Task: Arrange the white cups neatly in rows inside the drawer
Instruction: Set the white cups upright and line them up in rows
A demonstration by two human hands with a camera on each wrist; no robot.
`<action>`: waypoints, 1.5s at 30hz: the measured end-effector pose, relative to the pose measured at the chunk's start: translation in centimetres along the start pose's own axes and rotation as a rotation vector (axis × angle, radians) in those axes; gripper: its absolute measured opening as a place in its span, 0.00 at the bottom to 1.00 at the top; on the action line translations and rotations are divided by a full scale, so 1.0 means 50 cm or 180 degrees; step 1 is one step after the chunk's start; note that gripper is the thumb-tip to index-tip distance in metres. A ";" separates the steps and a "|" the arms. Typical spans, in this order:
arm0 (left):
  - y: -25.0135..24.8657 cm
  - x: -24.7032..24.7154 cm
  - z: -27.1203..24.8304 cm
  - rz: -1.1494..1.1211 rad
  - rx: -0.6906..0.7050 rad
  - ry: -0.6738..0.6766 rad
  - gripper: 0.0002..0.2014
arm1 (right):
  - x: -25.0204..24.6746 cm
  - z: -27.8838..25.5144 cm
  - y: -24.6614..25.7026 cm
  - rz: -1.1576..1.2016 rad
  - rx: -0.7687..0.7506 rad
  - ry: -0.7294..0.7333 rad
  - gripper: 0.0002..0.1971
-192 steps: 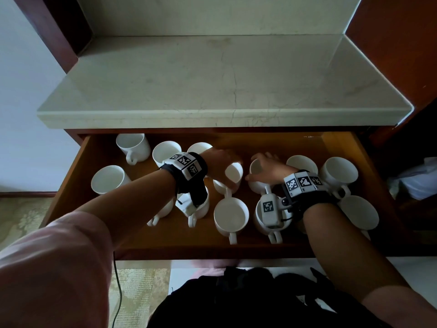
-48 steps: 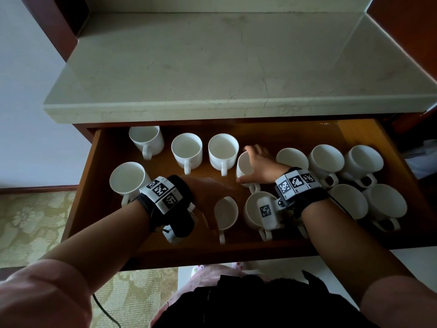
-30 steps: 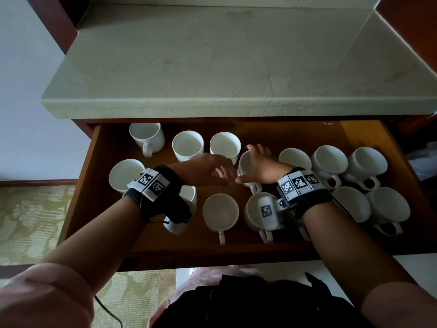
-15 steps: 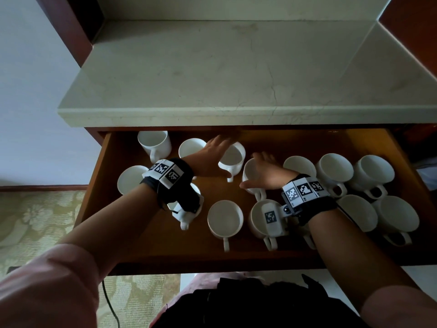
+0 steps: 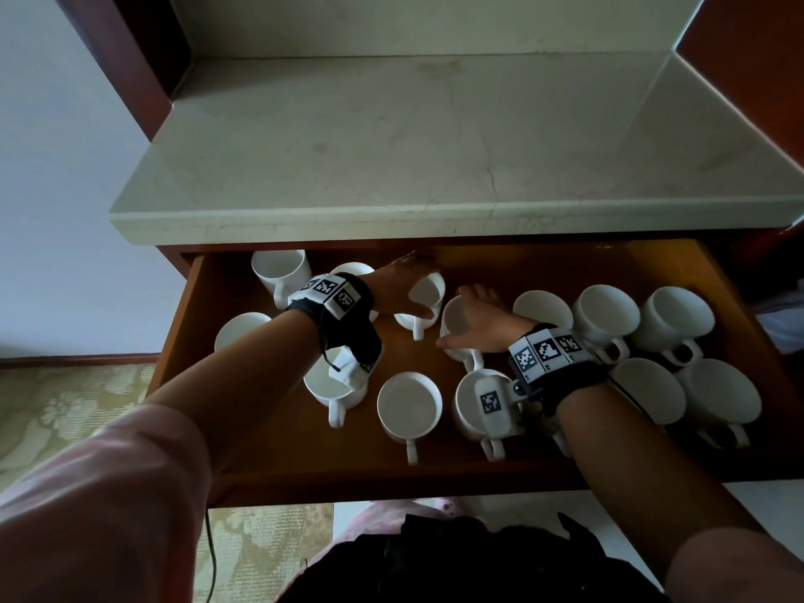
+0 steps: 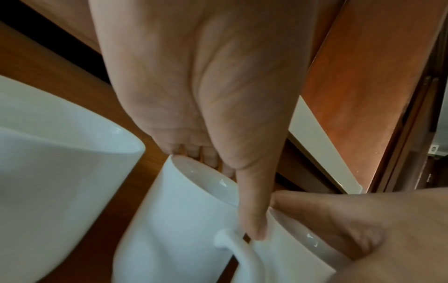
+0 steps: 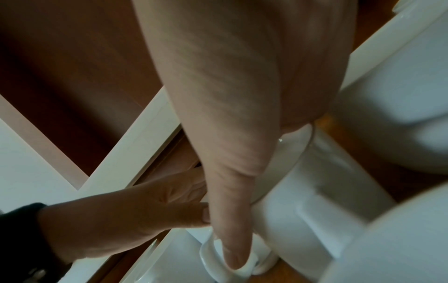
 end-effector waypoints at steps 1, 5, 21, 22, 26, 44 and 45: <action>-0.004 -0.003 0.000 0.0001 0.0031 -0.0044 0.42 | 0.000 0.000 0.000 0.0002 -0.0003 -0.0002 0.51; -0.008 -0.004 -0.002 0.0007 -0.0029 -0.0099 0.42 | 0.002 0.001 -0.001 -0.0038 -0.0020 0.0031 0.52; 0.005 -0.015 -0.007 0.0147 -0.0338 -0.0018 0.42 | -0.004 0.001 0.003 -0.0138 -0.0024 -0.0091 0.51; 0.004 -0.015 -0.009 0.0161 -0.0342 -0.0013 0.42 | -0.004 0.001 0.003 -0.0136 -0.0022 -0.0081 0.51; 0.006 -0.011 -0.018 0.0222 -0.0332 0.0085 0.41 | -0.004 0.002 0.003 -0.0134 -0.0023 -0.0078 0.51; -0.009 0.007 -0.057 0.0553 -0.0078 0.0112 0.42 | -0.002 0.005 0.003 -0.0051 -0.0029 -0.0075 0.48; -0.011 0.007 -0.058 0.0565 -0.0068 0.0118 0.41 | -0.002 0.005 0.004 -0.0049 -0.0027 -0.0076 0.49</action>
Point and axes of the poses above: each hand's wrist, its own z-axis towards the middle knuckle, its own x-axis out of the palm, y = z × x, the point moved 9 cm from there along z, towards the middle knuckle, and after that the axes turned 14 degrees about x, right-handed, at the moved point
